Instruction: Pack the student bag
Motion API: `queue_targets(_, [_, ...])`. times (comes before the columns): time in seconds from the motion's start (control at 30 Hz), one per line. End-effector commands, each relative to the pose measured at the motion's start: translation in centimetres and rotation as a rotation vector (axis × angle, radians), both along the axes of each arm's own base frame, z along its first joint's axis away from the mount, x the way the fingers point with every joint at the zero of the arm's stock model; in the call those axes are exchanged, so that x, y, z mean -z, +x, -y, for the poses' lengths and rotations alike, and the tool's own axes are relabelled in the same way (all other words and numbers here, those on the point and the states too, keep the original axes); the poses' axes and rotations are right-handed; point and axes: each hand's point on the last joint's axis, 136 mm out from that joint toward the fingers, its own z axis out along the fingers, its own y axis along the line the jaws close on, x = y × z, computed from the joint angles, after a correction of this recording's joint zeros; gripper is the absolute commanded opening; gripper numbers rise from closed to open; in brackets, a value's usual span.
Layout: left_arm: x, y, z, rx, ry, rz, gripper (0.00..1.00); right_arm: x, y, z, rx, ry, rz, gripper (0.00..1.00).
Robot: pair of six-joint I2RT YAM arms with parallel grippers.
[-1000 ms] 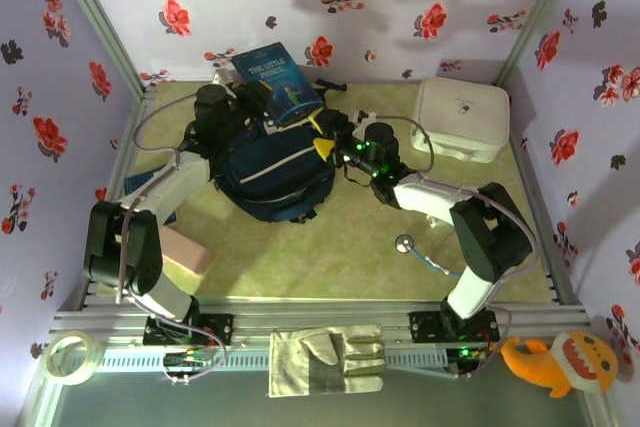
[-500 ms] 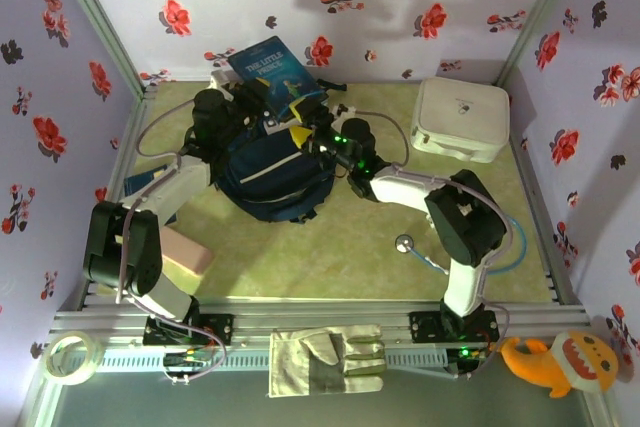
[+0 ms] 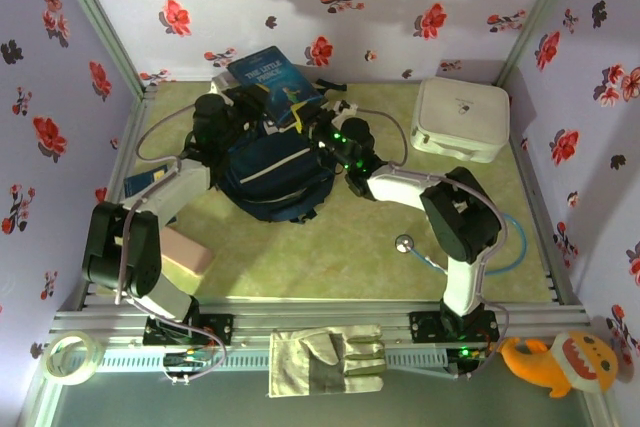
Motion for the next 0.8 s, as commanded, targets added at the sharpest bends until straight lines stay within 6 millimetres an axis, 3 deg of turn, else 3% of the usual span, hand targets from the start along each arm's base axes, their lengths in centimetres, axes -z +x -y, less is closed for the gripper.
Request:
queue_targets(0.0, [-3.6,-2.2,-0.5,0.018,0.075,0.122,0.37,-1.2,0.0,2.3,0.071,-0.063,0.065,0.09])
queue_targets(0.13, [-0.6,-4.0,-1.4,0.030,0.269,0.072,0.64,-0.2,-0.5,5.2,0.128,-0.167,0.074,0.06])
queue_targets(0.3, [3.6,-6.4,-2.7,0.086,0.571,0.007,0.84,0.8,-1.7,9.6,0.207,-0.331,0.093,0.06])
queue_targets(0.43, [5.6,-8.1,-2.0,0.211,0.820,0.016,0.98,1.9,-2.9,13.4,0.287,-0.509,0.082,0.06])
queue_targets(0.6, [7.5,-9.1,-0.2,0.390,1.054,0.034,1.00,1.6,-4.3,16.8,0.358,-0.636,0.090,0.06])
queue_targets(0.77, [10.8,-9.7,1.2,0.577,1.283,0.010,1.00,1.5,-5.5,19.0,0.403,-0.701,0.089,0.07])
